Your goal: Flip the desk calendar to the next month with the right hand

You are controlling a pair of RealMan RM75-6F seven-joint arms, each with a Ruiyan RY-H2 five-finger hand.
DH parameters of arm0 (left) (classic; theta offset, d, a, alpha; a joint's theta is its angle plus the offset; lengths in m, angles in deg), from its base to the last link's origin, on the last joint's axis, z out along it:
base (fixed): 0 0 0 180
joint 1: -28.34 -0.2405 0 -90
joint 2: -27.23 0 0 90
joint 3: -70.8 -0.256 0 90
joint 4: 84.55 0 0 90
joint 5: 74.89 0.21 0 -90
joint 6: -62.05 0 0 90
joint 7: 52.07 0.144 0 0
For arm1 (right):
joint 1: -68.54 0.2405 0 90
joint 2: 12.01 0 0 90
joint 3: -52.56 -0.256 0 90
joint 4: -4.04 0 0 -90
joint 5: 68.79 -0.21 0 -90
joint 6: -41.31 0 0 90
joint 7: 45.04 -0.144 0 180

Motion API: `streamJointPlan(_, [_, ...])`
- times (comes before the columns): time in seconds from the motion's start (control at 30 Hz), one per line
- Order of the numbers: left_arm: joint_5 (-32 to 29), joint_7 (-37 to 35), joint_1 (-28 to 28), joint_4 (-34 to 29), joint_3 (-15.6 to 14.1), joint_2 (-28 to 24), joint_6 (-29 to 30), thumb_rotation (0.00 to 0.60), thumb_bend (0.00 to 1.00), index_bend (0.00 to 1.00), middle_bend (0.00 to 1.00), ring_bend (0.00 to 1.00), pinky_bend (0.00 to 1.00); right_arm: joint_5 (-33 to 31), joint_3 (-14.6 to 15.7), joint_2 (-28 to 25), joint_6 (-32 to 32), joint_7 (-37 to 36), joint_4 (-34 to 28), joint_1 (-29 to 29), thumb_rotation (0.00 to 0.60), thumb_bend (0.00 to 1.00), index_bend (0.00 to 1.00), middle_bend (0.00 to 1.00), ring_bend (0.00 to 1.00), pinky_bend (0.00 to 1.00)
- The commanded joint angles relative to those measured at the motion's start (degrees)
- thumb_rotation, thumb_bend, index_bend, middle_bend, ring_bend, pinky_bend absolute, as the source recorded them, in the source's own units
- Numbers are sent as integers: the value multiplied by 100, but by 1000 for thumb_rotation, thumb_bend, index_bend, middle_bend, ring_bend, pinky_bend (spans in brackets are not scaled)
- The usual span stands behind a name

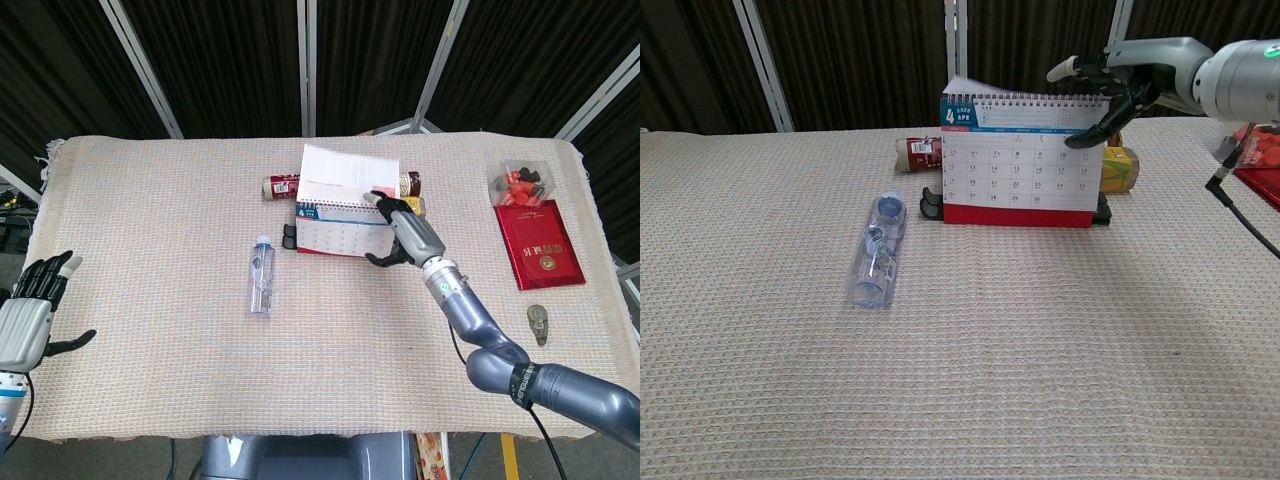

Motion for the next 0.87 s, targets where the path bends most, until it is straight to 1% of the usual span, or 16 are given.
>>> streamJointPlan(0.03, [16,7,-6,-11,-10,-3,12,600,67,0,0,0,0,31,119,-50,237,-212,68,-9,600,198,35,36,0,0])
streamJointPlan(0.1, [42,-3,-14,-24,-15,-13,41,600,67,0,0,0,0,111,123,-70,227,-337,40,-64,600,198,34,38,0,0])
streamJointPlan(0.17, [49,-28,-22,-28,-15,-23,59,600,67,0,0,0,0,336,47,-88,-42,-493,-72,-181,600,199,34,35,0,0])
streamJointPlan(0.3, [37,-46,-23,-14,-12,-24,59,600,67,0,0,0,0,1087,-88,-112,-871,-866,-309,-489,600,199,31,22,0,0])
streamJointPlan(0.33, [39,-42,-23,-7,-14,-20,60,600,67,0,0,0,0,1374,-99,-149,-1161,-990,-387,-601,600,198,31,21,0,0])
streamJointPlan(0.4, [42,-34,-23,-1,-18,-16,58,600,67,0,0,0,0,1806,-52,-263,-1546,-1127,-498,-772,600,198,31,18,0,0])
streamJointPlan(0.47, [46,-21,-27,-2,-21,-10,66,600,67,0,0,0,0,2254,90,-472,-1917,-1242,-667,-1005,600,197,32,14,0,0])
streamJointPlan(0.5, [53,-5,-30,-2,-25,-8,73,600,67,0,0,0,0,2500,209,-618,-2123,-1251,-754,-1159,600,196,33,13,0,0])
streamJointPlan(0.57, [65,16,-34,-4,-32,-5,83,600,67,0,0,0,0,2735,355,-749,-2354,-1226,-815,-1334,600,195,35,9,0,0])
streamJointPlan(0.63, [76,50,-41,-5,-40,3,95,600,67,0,0,0,0,3035,563,-888,-2666,-1179,-844,-1570,600,195,36,2,0,0])
streamJointPlan(0.77, [94,179,-54,-5,-69,34,100,600,67,0,0,0,0,3557,1086,-1103,-3239,-1038,-677,-2090,600,195,21,0,0,0])
streamJointPlan(0.8, [120,264,-65,7,-87,54,120,600,67,0,0,0,0,3679,1250,-1109,-3443,-898,-516,-2271,600,195,14,0,0,0])
streamJointPlan(0.87, [162,394,-89,23,-121,84,151,600,67,0,0,0,0,3814,1464,-1055,-3715,-602,-224,-2516,600,195,2,0,0,0])
